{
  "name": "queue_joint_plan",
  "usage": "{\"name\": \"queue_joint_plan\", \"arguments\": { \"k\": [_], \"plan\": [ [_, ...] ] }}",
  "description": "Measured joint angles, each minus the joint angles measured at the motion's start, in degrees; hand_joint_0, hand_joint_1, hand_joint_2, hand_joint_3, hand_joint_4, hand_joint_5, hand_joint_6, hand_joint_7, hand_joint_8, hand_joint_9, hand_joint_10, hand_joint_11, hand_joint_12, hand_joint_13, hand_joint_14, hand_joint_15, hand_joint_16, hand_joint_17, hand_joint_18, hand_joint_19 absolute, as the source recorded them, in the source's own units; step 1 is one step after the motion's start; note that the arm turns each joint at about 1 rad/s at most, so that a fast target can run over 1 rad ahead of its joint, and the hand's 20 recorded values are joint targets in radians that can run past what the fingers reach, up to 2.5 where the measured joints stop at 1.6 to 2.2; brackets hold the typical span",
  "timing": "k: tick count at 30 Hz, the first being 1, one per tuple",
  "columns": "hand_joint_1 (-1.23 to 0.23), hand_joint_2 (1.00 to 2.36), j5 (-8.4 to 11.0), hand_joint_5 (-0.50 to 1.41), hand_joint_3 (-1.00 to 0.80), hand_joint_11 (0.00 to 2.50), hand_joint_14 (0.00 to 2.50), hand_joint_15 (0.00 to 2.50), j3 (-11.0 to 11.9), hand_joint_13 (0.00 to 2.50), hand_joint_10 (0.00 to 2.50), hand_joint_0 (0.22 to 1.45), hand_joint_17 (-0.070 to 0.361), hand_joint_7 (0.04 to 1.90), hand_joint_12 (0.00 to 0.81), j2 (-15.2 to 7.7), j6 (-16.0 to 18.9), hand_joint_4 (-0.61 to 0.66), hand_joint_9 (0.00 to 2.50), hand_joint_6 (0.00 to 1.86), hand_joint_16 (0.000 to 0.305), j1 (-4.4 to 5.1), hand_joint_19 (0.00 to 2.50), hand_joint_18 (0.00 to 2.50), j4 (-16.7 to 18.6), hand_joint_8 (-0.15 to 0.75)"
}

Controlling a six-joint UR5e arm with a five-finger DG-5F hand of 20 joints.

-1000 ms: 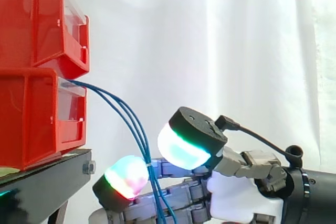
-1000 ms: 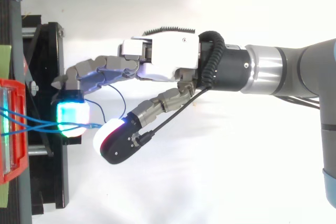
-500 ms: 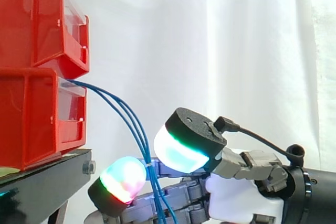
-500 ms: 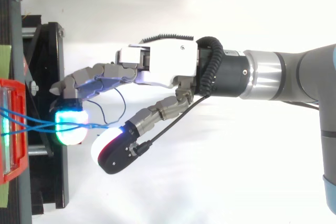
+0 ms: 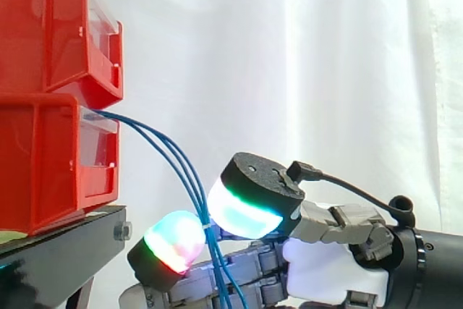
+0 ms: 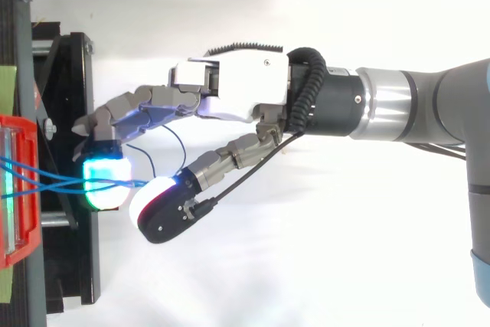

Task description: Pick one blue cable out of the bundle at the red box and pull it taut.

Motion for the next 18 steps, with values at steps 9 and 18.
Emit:
{"name": "queue_joint_plan", "arguments": {
  "k": [9, 18],
  "plan": [
    [-0.73, 1.01, -0.02, -0.14, -0.36, 0.21, 0.0, 0.12, 0.0, 0.26, 0.0, 0.62, 0.12, 1.02, 0.368, 0.0, 0.0, 0.23, 0.49, 0.7, 0.054, -0.1, 0.19, 0.27, 0.0, 0.34],
    [-0.73, 1.01, -0.05, -0.16, -0.35, 0.23, 0.0, 0.12, 0.0, 0.27, 0.0, 0.62, 0.12, 0.94, 0.368, -0.1, -0.1, 0.21, 0.5, 0.78, 0.053, -0.19, 0.19, 0.28, -0.4, 0.341]
  ]
}}
